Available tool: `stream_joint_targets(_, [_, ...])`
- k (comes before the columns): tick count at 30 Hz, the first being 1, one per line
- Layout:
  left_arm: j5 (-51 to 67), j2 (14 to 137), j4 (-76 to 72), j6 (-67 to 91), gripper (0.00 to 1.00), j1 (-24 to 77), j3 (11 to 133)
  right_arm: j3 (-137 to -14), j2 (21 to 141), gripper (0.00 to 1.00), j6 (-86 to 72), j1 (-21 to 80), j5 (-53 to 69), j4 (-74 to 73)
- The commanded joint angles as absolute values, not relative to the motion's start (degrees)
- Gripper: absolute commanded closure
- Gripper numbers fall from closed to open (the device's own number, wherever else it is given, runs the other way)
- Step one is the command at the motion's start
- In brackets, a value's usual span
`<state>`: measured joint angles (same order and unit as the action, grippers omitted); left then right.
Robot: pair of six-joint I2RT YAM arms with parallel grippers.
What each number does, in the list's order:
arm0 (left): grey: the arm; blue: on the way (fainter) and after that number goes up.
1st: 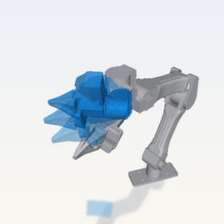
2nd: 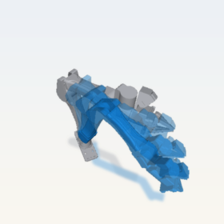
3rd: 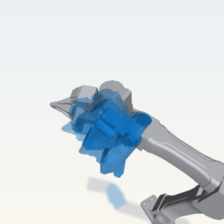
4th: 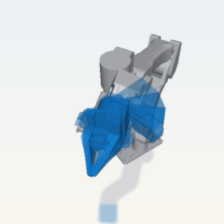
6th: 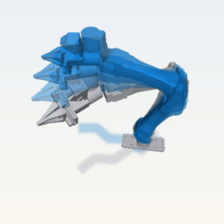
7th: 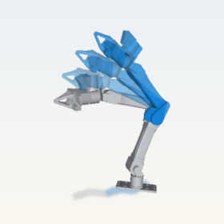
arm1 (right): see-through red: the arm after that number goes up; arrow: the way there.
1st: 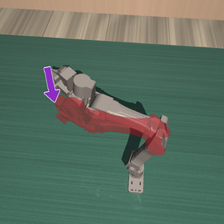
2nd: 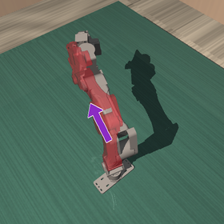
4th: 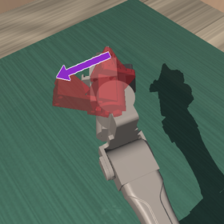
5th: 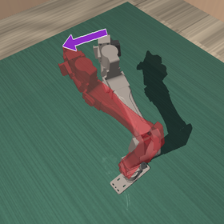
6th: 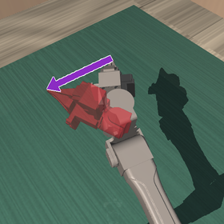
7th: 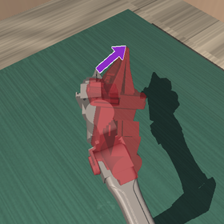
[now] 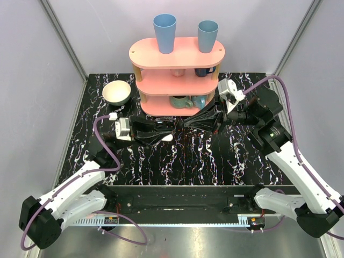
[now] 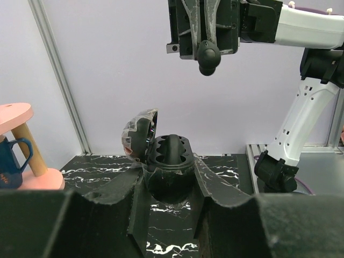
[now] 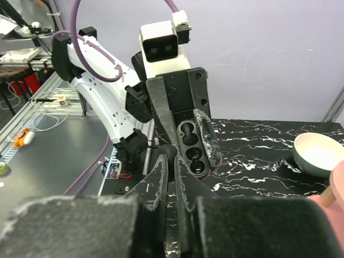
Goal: Insert the wireless bluetooth earbuds into the charging case
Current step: Insert the right earbud into the right side groove of the charging case.
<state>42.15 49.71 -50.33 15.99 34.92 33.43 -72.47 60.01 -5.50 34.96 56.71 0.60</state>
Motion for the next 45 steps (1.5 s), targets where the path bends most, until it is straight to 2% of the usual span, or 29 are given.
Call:
stream_joint_targets(1, [44.30,50.36,-55.63,17.40,1.00,34.63,36.56,-75.58,61.25,1.00,-5.63,35.42,59.76,1.33])
stream_joint_targets(45, [46.14,53.79,-59.50,21.97,1.00,34.89,38.32,-77.61,67.33,1.00,5.18,38.67,53.18,-4.92])
